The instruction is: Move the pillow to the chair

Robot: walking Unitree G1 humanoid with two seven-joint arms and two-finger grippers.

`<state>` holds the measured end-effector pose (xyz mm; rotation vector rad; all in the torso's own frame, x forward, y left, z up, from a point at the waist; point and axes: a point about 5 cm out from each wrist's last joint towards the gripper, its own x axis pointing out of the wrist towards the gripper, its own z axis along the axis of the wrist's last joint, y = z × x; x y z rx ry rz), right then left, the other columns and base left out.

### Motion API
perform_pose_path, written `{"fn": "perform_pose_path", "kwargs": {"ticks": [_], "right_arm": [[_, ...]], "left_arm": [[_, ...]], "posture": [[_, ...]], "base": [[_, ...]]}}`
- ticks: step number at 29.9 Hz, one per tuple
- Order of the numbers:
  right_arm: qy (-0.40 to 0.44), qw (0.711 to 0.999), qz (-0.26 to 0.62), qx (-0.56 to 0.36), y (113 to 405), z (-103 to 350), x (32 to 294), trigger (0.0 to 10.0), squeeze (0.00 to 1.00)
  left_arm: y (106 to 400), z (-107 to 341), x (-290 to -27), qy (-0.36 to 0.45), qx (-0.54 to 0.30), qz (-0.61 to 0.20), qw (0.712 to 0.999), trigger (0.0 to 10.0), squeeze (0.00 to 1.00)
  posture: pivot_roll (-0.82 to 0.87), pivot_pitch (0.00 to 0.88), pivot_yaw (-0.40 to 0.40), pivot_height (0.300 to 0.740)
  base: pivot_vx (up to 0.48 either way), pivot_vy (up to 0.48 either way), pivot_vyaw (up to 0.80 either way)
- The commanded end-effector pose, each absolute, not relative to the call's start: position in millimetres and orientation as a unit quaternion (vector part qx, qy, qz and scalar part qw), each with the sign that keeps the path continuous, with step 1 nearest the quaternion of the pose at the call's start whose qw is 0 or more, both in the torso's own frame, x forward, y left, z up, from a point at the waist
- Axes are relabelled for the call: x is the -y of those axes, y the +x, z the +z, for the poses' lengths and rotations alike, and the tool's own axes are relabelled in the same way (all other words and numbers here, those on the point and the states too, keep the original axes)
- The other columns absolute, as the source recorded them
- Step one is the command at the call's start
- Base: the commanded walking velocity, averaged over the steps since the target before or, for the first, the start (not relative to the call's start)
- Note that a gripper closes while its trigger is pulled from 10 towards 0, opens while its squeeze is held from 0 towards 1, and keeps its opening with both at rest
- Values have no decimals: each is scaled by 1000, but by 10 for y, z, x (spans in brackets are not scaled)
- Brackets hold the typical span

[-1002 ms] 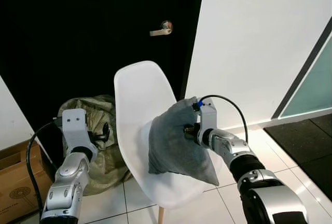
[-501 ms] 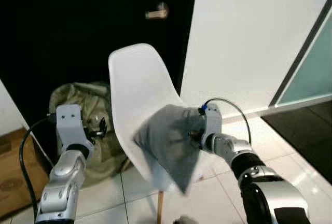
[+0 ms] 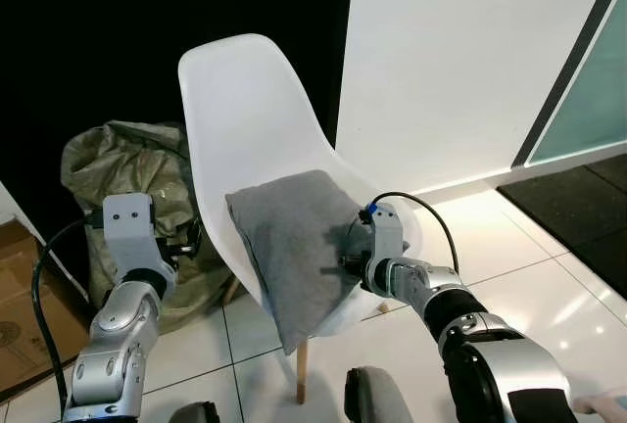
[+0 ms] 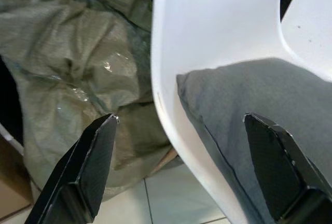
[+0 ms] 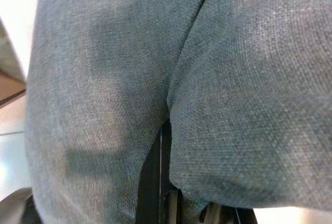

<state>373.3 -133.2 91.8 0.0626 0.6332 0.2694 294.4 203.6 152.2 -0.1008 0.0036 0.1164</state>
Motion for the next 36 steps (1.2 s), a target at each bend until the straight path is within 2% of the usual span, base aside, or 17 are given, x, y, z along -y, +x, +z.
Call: {"fn": "perform_pose_path", "kwargs": {"ticks": [1,5,6,7,13,22,25,27,29,30,32,33,36], "right_arm": [[8,947,138,-289,3780,992,1297,10000,0],[15,952,142,-270,3800,1027,1304,10000,0],[20,953,146,-266,3802,1033,1298,10000,573],[25,952,150,-264,3799,1030,1292,10000,1000],[20,948,162,-273,3779,1001,1292,10000,1000],[16,938,178,-296,3744,979,1477,10000,1000],[24,923,215,-318,3713,1077,1752,10000,1000],[24,923,215,-318,3713,1077,1752,10000,1000],[15,918,219,-331,3695,1189,1981,10000,1000],[10,918,215,-332,3694,1240,2066,10000,592],[5,925,206,-320,3709,1336,2173,10000,592],[6,936,187,-298,3744,1402,2218,10000,0],[7,948,166,-273,3779,1473,2265,10000,0]], "left_arm": [[2936,1544,-2015,-52,-2,51,997,10000,0],[2946,1557,-1980,-53,-1,44,998,10000,0],[2953,1560,-1967,-52,-1,41,998,10000,0],[2959,1559,-1959,-52,-1,39,998,10000,0],[2969,1552,-1946,-52,-4,34,998,10000,0],[2987,1540,-1914,-52,-7,23,998,10000,0],[3019,1538,-1843,-57,-7,10,998,10000,0],[3019,1538,-1843,-57,-7,10,998,10000,0],[3033,1546,-1793,-59,-4,-1,998,10000,0],[3035,1553,-1772,-57,-2,-7,998,10000,0],[3033,1562,-1738,-51,0,-16,999,10000,0],[3033,1566,-1723,-48,1,-21,999,10000,0],[3035,1568,-1708,-44,2,-25,999,10000,0]], "posture": [[-61,99,-25,580],[-62,88,-26,580],[-63,84,-26,580],[-64,77,-28,580],[-70,75,-29,580],[-89,75,-34,580],[-114,78,-35,580],[-114,78,-35,580],[-121,78,-39,580],[-123,79,-39,580],[-123,79,-39,580],[-127,77,-42,580],[-128,77,-42,580]], "base": [[0,0,0],[0,0,0],[0,0,0],[0,0,0],[0,0,0],[0,0,0],[0,0,0],[0,0,0],[0,0,0],[0,0,0],[0,0,0],[0,0,0],[0,0,0]]}}
